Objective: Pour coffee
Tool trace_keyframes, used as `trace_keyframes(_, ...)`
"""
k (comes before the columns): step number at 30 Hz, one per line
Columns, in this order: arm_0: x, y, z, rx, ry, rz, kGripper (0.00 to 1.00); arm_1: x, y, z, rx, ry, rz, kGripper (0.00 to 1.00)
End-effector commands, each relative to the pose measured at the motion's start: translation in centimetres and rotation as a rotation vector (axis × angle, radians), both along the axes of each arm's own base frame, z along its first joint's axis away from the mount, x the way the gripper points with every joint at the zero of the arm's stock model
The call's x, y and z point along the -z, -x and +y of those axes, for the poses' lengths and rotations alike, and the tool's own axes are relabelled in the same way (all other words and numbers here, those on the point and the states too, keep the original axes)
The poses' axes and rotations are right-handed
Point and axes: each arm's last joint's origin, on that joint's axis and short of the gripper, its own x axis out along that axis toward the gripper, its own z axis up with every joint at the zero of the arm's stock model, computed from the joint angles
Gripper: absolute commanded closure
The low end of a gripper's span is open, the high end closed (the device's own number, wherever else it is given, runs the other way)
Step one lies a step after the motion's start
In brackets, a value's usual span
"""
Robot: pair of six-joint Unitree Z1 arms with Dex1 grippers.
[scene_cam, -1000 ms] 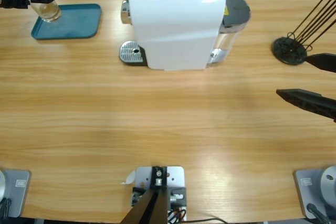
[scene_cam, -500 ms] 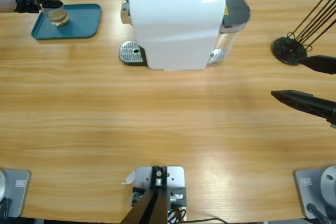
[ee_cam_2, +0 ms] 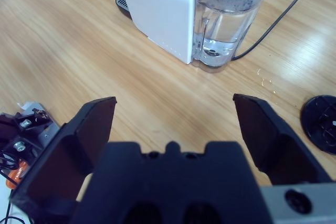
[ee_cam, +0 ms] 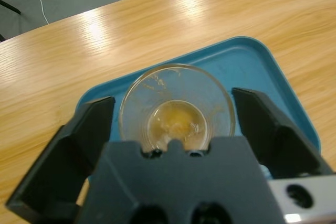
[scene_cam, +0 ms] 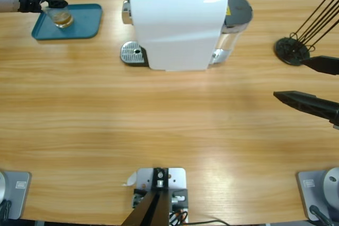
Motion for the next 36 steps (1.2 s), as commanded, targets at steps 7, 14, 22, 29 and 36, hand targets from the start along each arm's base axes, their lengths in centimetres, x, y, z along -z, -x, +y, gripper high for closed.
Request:
trace_keyframes(7,-6.6,5.9,0.0,-0.031,-0.013,-0.131,0.004,0.3,0.1,0.0,-0.012,0.01,0.014,0.0)
trace_keyframes(14,-13.7,16.4,-1.0,-0.006,-0.004,-0.06,0.002,0.0,0.2,0.0,-0.023,0.027,0.021,0.0)
trace_keyframes(22,-16.7,32.6,-1.0,0.347,0.234,0.085,0.0,-0.1,0.7,-0.7,-0.004,0.058,-0.042,0.0)
trace_keyframes(29,-11.6,39.3,1.0,0.329,0.321,0.028,0.0,-0.3,0.6,-0.8,0.056,0.039,0.02,0.0)
trace_keyframes(36,-8.1,37.4,0.4,0.359,0.301,-0.046,0.011,-0.4,0.5,-1.0,0.096,0.071,0.031,0.0)
